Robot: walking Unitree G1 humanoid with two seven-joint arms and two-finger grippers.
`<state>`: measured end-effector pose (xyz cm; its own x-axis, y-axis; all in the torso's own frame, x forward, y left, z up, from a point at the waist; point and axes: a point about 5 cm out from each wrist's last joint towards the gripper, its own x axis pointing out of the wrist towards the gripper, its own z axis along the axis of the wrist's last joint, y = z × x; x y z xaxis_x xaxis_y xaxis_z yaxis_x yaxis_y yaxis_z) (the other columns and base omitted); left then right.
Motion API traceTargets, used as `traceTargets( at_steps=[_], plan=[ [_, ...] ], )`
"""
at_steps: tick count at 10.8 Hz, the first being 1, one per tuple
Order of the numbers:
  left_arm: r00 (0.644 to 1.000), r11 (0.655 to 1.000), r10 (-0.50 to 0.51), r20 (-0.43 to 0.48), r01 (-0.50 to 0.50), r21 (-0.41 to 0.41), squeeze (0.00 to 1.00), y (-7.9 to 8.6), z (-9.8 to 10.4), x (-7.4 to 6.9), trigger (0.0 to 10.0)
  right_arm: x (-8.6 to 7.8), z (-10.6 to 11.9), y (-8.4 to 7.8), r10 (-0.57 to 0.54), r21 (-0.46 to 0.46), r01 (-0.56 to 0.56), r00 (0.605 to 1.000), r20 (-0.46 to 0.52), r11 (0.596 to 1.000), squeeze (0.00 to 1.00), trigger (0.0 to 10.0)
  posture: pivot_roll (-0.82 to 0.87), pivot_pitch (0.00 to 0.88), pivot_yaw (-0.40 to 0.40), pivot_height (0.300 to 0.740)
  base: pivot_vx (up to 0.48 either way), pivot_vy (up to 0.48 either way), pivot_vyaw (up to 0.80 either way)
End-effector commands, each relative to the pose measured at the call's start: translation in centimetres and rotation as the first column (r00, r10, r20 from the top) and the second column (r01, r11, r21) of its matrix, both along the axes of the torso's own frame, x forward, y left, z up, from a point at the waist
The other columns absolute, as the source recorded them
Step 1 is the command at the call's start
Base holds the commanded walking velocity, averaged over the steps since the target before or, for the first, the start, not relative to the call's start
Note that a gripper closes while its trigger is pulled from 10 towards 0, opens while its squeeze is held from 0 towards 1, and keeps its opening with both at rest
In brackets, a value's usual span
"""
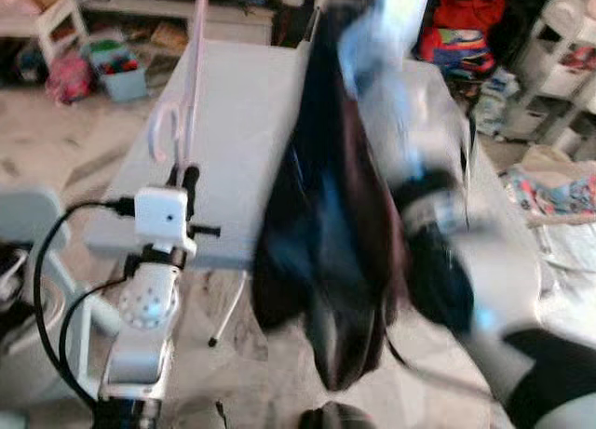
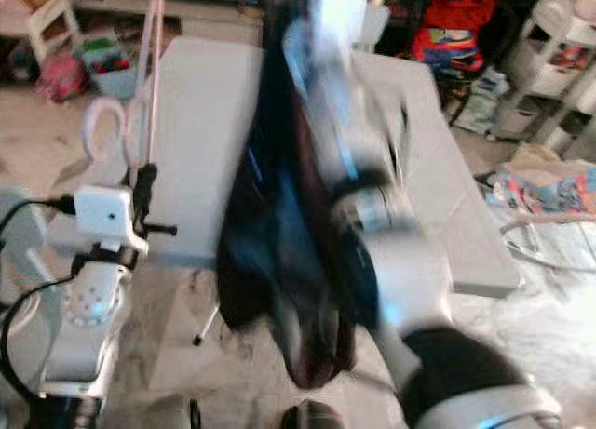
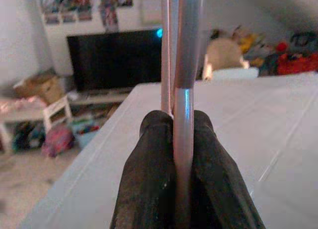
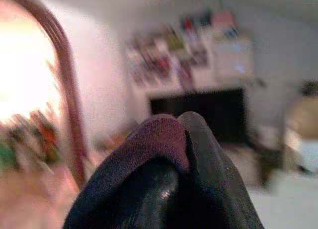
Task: Hang hanger
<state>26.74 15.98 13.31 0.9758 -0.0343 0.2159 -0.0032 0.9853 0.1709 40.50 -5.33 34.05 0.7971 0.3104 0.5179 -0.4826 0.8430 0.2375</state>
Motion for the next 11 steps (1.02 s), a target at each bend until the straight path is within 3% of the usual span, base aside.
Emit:
traceTargets(
  at_steps=[1,2,3,4,5,6,7,8,11],
  plan=[
    [1.000,1.000,0.003,-0.028,-0.003,0.003,0.00,-0.2,-0.4,0.0,10.0,-0.2,2.0,-0.7,-0.001,0.096,-0.005,0.998,0.060,0.995,0.00,10.0,0.11,0.016,-0.145,0.740,0.000,0.000,0.00],
    [1.000,1.000,-0.005,-0.029,0.005,0.004,0.00,-0.4,-0.3,0.1,10.0,-0.3,3.0,-0.4,0.037,0.165,-0.050,0.996,0.081,0.985,0.00,10.0,0.11,0.015,-0.143,0.740,0.000,0.000,0.00],
    [1.000,1.000,-0.008,-0.029,0.008,0.003,0.00,-0.4,-0.3,0.2,10.0,-0.3,2.2,-0.2,0.053,0.153,-0.064,0.996,0.077,0.986,0.00,10.0,0.10,0.014,-0.142,0.740,0.000,0.000,0.00],
    [0.999,1.000,-0.014,-0.030,0.014,0.000,0.00,-0.7,-0.3,0.5,10.0,0.1,-3.1,0.4,0.066,-0.036,-0.067,0.998,-0.020,0.997,0.00,10.0,0.09,0.013,-0.140,0.740,0.000,0.000,0.00],
    [0.999,1.000,-0.022,-0.033,0.022,-0.004,0.00,-0.9,-0.3,0.6,10.0,0.1,-9.5,0.4,0.010,-0.299,-0.065,0.983,-0.181,0.952,0.00,10.0,0.08,0.014,-0.136,0.740,0.000,0.000,0.00],
    [0.999,0.999,-0.032,-0.037,0.031,-0.006,0.00,-1.1,-0.4,0.6,10.0,-0.5,-14.2,-0.3,-0.030,-0.439,-0.110,0.954,-0.299,0.892,0.00,10.0,0.07,0.013,-0.127,0.740,0.000,0.000,0.00],
    [0.998,0.999,-0.040,-0.039,0.040,-0.005,0.00,-1.2,-0.4,0.7,10.0,-1.2,-17.9,-1.9,-0.060,-0.455,-0.149,0.908,-0.415,0.878,0.00,10.0,0.07,0.013,-0.124,0.740,0.000,0.000,0.00],
    [0.998,0.999,-0.045,-0.041,0.044,-0.003,0.00,-1.1,-0.4,0.8,10.0,-1.6,-19.7,-3.6,-0.120,-0.474,-0.114,0.892,-0.436,0.873,1.00,10.0,0.06,0.013,-0.114,0.740,0.000,0.000,0.00],
    [0.997,0.998,-0.059,-0.043,0.059,-0.003,0.00,-1.4,-0.4,1.1,10.0,-1.7,-19.9,-3.8,-0.160,-0.468,-0.075,0.882,-0.443,0.881,1.00,10.0,0.06,0.011,-0.106,0.740,0.000,0.000,0.00]
  ],
)
